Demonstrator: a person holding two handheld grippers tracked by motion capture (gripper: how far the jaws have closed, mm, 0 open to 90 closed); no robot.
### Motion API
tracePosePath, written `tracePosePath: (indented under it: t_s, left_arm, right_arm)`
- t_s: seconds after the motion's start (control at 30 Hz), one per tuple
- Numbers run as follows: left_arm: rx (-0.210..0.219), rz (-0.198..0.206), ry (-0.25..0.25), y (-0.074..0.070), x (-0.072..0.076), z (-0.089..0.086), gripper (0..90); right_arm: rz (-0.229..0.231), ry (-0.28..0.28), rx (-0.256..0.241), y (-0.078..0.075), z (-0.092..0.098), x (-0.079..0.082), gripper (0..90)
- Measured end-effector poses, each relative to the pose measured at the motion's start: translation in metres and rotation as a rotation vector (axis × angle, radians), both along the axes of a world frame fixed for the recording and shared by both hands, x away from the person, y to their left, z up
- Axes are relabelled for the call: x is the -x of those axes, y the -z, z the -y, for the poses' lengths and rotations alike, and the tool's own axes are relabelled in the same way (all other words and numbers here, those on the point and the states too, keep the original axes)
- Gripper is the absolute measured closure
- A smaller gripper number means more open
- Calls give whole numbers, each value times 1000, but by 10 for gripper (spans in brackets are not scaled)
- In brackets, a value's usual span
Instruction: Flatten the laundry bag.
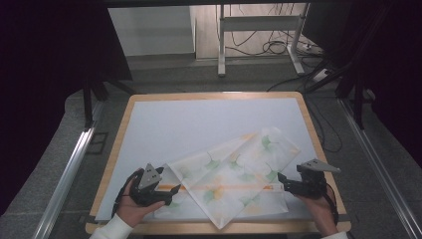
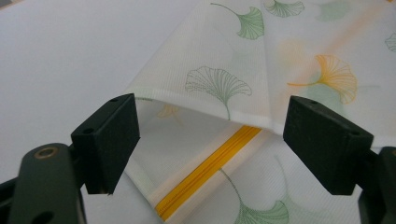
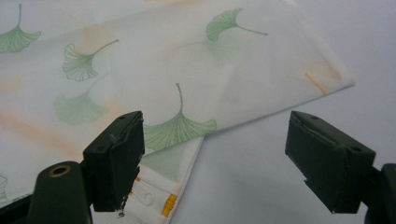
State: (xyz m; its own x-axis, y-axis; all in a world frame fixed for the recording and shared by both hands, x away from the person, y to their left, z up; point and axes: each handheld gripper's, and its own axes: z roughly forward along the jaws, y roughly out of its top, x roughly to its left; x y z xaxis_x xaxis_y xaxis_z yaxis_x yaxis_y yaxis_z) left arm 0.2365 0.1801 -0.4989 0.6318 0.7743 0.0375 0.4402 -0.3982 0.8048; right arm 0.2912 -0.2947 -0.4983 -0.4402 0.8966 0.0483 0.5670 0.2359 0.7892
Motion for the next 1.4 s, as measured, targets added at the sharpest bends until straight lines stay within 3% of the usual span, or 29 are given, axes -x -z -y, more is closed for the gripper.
tracePosePath:
  t_s: [0.23, 0.33, 0.43, 0.5, 0.87, 1.07, 1.4]
  left_arm:
    - [15, -2, 9, 1, -1, -1, 187]
    - [28, 19, 18, 0, 0, 2, 185]
    - [43, 34, 38, -2, 0, 6, 186]
    - [55, 23, 60, -4, 2, 11, 194]
    - [47, -14, 117, -10, 5, 34, 242]
    - [17, -26, 194, -7, 10, 54, 249]
    - [-8, -42, 263, -3, 16, 75, 252]
  right_arm:
    - [-14, 2, 4, 2, 1, -2, 207]
    - [-5, -5, 4, 2, 0, -1, 210]
    - [3, -12, 6, 1, 0, -1, 212]
    - [2, -11, 9, 2, -1, -1, 213]
    - [-11, -4, 19, 3, -1, -1, 213]
    - [-10, 5, 28, 4, -1, -2, 213]
    - [-24, 19, 36, 6, 1, -3, 214]
